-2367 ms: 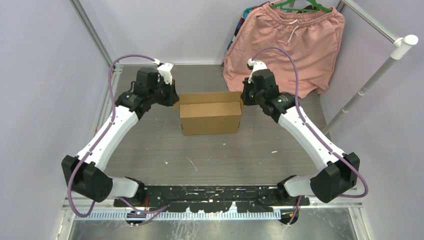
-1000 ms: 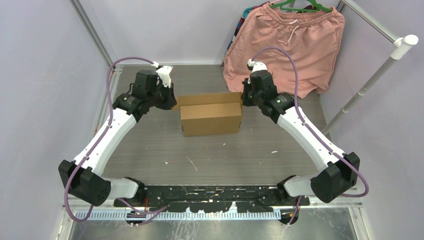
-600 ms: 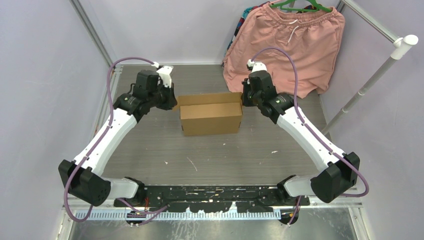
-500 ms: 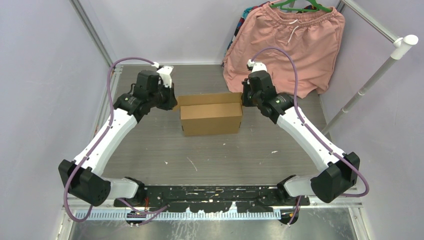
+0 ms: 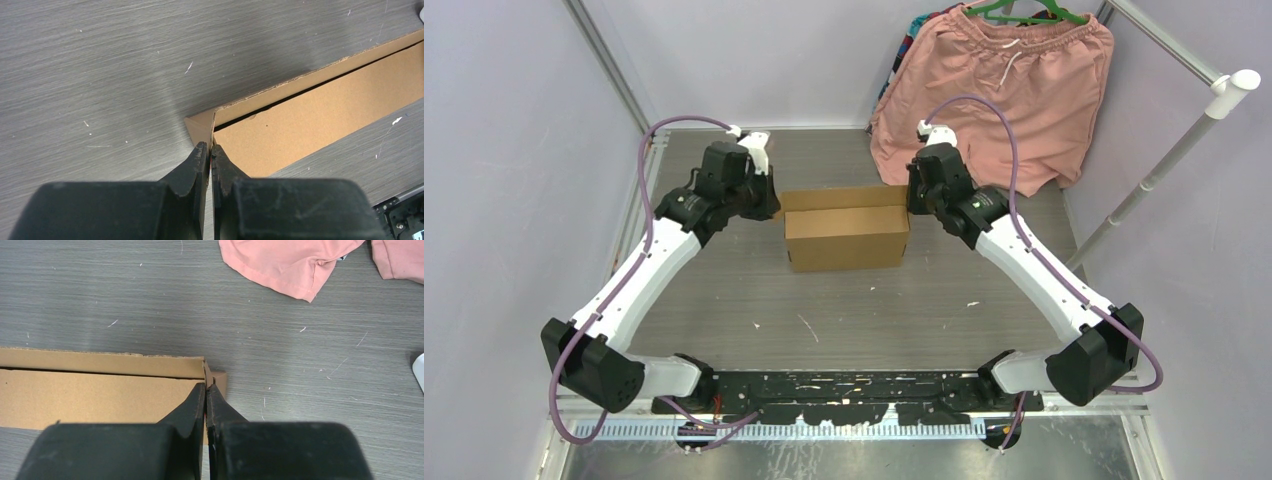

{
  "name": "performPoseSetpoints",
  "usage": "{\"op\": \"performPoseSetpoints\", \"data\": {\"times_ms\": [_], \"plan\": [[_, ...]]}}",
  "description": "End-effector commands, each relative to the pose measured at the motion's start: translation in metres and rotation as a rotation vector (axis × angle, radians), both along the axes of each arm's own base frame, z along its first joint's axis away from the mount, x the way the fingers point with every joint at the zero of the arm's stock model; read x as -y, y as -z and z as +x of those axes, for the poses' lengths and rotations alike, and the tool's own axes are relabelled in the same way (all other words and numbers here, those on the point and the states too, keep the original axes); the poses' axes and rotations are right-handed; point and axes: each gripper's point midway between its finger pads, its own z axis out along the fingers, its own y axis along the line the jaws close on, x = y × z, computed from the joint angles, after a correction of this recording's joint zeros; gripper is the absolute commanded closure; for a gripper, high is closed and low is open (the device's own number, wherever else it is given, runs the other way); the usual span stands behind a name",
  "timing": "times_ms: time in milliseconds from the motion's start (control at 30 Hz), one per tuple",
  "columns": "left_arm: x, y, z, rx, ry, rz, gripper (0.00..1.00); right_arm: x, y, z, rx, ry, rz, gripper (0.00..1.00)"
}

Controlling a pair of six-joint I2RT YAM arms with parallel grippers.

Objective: Fold the paper box

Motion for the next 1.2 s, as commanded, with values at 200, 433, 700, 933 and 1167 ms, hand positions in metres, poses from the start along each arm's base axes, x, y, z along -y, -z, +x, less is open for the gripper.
{"op": "performPoseSetpoints", "data": {"times_ms": [200, 433, 700, 933, 1167], "plan": [[0.002, -0.020, 0.010, 0.046, -0.084, -0.046, 0.92, 0.001, -0.001, 0.001, -0.002, 0.045, -0.019, 0.99], [0.005, -0.018, 0.010, 0.040, -0.112, -0.041, 0.93, 0.003, -0.001, 0.002, 0.005, 0.066, -0.031, 0.99], [0.012, -0.017, 0.009, 0.043, -0.135, -0.026, 0.93, 0.005, 0.000, 0.003, 0.007, 0.086, -0.045, 0.99], [0.015, -0.014, 0.007, 0.044, -0.155, -0.004, 0.93, 0.006, 0.004, 0.003, 0.005, 0.102, -0.055, 0.99], [0.013, -0.013, 0.009, 0.048, -0.195, 0.010, 0.93, 0.005, 0.006, 0.002, 0.006, 0.111, -0.064, 0.99]]}}
